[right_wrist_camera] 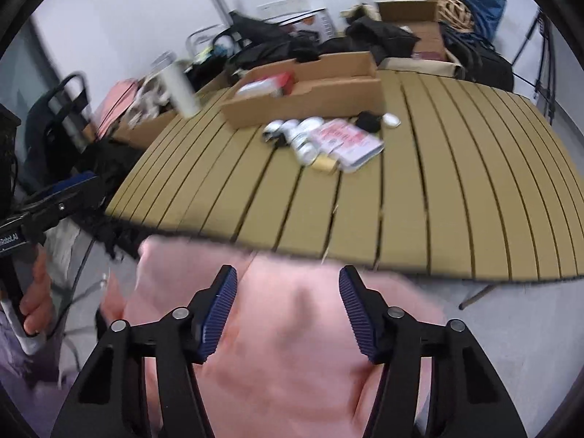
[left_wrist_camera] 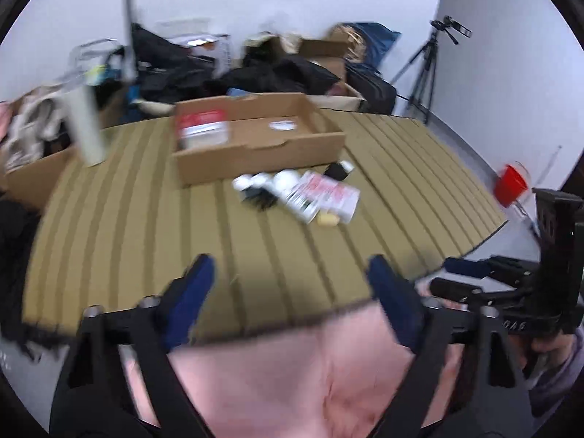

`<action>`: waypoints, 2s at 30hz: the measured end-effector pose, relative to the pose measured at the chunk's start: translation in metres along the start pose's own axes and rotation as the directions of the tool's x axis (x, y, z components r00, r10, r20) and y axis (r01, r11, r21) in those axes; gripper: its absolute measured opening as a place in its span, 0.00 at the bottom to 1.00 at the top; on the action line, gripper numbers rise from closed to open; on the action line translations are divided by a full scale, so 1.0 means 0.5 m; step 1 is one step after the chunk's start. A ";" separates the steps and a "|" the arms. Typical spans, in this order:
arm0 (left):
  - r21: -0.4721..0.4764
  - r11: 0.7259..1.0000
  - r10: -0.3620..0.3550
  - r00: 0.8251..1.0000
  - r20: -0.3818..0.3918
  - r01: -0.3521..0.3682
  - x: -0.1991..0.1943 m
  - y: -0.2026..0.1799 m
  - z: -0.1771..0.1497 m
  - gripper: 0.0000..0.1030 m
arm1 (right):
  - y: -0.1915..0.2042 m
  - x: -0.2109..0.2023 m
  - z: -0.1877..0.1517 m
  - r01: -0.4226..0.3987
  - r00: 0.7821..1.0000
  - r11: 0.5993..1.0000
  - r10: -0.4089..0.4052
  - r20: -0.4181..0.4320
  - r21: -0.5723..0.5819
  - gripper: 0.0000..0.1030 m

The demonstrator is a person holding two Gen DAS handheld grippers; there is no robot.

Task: Organize objects
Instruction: 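Grasp the pink printed card with the right tool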

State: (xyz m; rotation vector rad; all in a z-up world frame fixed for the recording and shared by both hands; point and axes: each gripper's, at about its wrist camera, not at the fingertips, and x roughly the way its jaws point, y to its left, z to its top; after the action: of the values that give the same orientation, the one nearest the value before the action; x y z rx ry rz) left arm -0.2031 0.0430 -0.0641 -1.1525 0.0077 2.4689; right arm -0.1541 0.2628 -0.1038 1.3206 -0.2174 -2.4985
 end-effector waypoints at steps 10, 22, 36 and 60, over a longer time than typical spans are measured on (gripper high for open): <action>-0.010 0.998 -0.070 0.974 -0.214 0.070 0.368 -0.015 0.132 0.40 | -0.141 0.225 0.168 -0.036 0.999 0.974 0.039 -0.010 0.222 0.36; -0.089 0.987 -0.147 0.971 -0.189 0.132 0.422 -0.005 0.135 0.40 | -0.226 0.349 0.228 -0.023 0.999 0.966 0.030 -0.026 0.256 0.36; -0.025 0.978 -0.208 0.949 -0.237 0.208 0.452 -0.116 0.100 0.37 | -0.284 0.264 0.182 0.047 0.999 0.960 -0.042 -0.027 0.276 0.14; -0.060 0.976 -0.219 0.943 -0.251 0.211 0.421 -0.155 0.102 0.23 | -0.288 0.214 0.160 0.028 0.999 0.948 -0.017 -0.039 0.316 0.51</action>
State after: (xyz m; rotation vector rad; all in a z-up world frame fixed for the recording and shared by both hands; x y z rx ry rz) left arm -0.3323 0.1994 -0.1726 -1.4004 -0.0793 2.1245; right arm -0.3052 0.3616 -0.1814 1.4925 -0.6221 -2.5322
